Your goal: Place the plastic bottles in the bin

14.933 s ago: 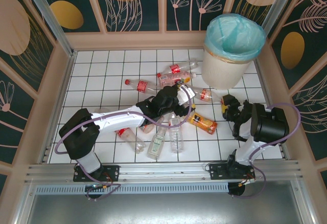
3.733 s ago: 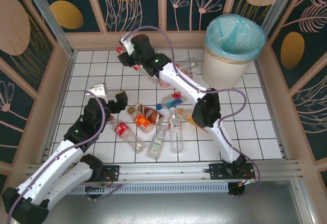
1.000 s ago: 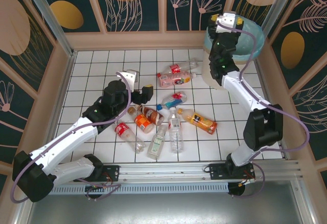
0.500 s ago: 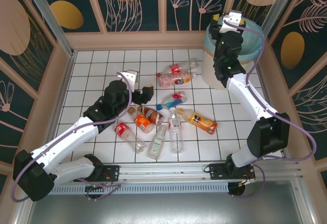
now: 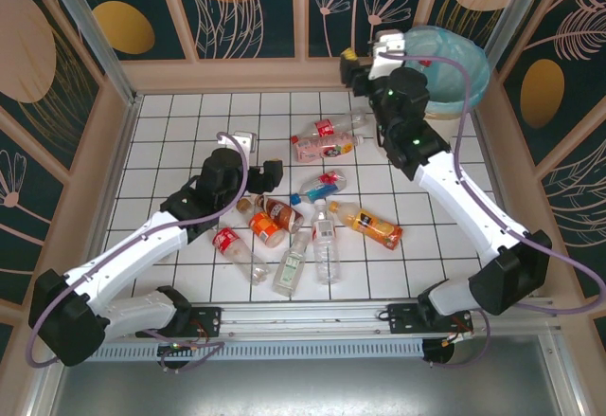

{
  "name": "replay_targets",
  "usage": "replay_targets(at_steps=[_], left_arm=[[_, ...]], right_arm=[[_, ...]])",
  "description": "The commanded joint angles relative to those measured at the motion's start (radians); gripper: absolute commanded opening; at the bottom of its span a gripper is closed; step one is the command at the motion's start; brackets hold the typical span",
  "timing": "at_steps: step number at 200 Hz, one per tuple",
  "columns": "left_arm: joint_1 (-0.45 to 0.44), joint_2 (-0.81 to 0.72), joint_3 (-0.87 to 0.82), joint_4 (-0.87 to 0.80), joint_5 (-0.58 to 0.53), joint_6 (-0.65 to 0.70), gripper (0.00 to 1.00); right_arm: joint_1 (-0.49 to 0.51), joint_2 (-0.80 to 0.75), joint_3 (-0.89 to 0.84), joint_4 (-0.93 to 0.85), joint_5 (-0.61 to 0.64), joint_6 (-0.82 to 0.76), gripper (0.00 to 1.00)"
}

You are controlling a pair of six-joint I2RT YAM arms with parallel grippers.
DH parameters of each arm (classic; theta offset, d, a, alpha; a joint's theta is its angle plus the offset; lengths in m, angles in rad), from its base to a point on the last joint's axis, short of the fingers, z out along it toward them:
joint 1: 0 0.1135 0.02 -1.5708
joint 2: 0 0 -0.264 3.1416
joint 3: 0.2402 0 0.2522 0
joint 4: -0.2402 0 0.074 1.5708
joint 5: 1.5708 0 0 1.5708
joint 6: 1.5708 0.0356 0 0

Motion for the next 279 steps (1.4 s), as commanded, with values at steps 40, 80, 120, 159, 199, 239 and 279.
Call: replay_targets(at_steps=[40, 80, 120, 159, 199, 239, 279], left_arm=[[-0.004, 0.016, 0.017, -0.093, -0.045, -0.101, 0.91], [-0.002, -0.002, -0.030, -0.101, -0.067, -0.217, 0.95], [0.040, -0.021, -0.043, -0.157, -0.079, -0.264, 0.95], [0.153, -0.171, -0.095, -0.186, -0.136, -0.302, 0.91], [0.249, -0.274, -0.178, -0.217, -0.069, -0.410, 0.89], [0.317, -0.354, -0.300, -0.209, 0.074, -0.574, 0.84], [0.317, -0.445, -0.265, -0.385, -0.010, -0.628, 0.83]], right_arm=[[0.080, 0.024, -0.095, -0.270, -0.380, 0.088, 0.66], [0.142, 0.122, -0.114, -0.267, -0.435, 0.137, 0.64], [0.163, 0.195, -0.090, -0.242, -0.503, 0.206, 0.62], [0.251, 0.280, -0.009, -0.316, -0.485, 0.232, 0.60], [0.351, 0.427, 0.130, -0.455, -0.479, 0.304, 0.63], [0.386, 0.492, 0.174, -0.513, -0.511, 0.362, 0.61], [0.457, 0.539, 0.273, -0.629, -0.521, 0.358, 0.65]])
